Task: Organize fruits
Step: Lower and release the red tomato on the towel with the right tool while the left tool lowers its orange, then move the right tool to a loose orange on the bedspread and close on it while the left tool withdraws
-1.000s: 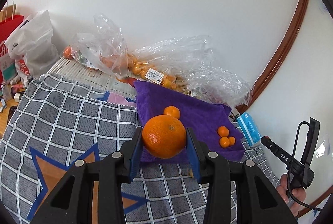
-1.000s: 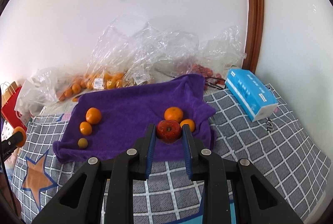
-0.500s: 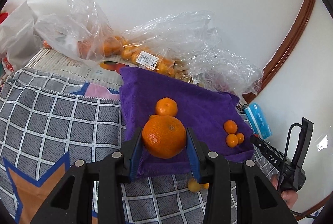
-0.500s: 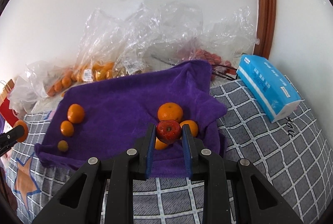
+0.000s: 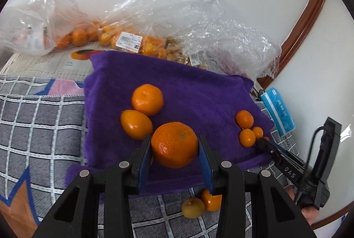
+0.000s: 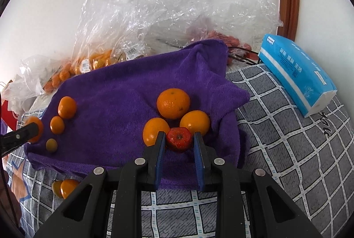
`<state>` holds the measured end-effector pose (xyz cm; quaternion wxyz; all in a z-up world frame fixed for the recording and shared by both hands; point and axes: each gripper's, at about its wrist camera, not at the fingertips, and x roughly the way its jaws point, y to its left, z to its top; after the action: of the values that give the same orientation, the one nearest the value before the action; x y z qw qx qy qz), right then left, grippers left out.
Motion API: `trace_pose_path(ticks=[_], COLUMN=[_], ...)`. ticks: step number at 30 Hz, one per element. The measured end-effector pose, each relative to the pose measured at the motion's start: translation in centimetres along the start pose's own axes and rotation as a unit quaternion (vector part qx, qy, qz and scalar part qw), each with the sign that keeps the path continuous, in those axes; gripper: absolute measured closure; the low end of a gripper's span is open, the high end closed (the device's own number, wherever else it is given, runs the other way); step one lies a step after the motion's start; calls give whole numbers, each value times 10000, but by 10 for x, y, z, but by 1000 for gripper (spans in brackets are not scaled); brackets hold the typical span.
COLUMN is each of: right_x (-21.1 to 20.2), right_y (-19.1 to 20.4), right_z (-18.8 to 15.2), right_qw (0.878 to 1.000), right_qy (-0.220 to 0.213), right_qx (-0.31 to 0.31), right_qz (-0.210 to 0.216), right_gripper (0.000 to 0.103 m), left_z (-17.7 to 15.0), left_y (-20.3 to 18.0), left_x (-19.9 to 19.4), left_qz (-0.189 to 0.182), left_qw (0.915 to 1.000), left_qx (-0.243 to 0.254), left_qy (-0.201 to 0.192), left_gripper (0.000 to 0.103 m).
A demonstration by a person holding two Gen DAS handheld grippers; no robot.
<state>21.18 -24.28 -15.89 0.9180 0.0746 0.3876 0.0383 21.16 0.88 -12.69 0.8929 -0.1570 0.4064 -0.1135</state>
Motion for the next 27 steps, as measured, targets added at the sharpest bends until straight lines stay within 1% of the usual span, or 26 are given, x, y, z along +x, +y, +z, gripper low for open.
trace_pose_path(ticks=[2,4,6,10,12,16,20,21,23,25,27], right_x=[-4,-7,-10,-10,-12,-15,-24,-27,-32,-41,-48], right_y=[-1,-3,-4,-5,-4,-2,1,3,7,14,22], right_z=[-1,-1,-2,-2,-3,-4,-5,-5,-6,-8,-10], right_qw=[10000,9998,9997,9995,9994,9996,9992,9992,9993,9992,9990], right_qy=[-39,-122,-183,-172,-234,-278,-390,-387,-353,-382,-377], right_qx=[16,51,78,145,139,46,-1,5,-36,-147,-233], right_qz=[88,133,148,201,190,97,55,49,73,1,-61], right_gripper=[74,65,61,60,60,60,60,60,60,60,60], left_z=[0,-1,-1,-5,-7,-8,-9,-10,-10,-11,-12], left_y=[-3,-6,-7,-9,-11,-14,-14,-13,-10,-8,-5], left_x=[7,13,19,26,26,27,24,21,11,2,-12], left_qz=[84,113,170,265,344,383,515,524,394,350,388], left_qw=[9999,9999,9996,9989,9987,9983,9971,9972,9983,9988,9989], left_qx=[19,33,46,102,184,208,351,347,270,239,254], left_qy=[54,117,233,371,337,383,428,405,338,263,104], left_gripper=[65,65,65,65,65,65,64,64,55,54,54])
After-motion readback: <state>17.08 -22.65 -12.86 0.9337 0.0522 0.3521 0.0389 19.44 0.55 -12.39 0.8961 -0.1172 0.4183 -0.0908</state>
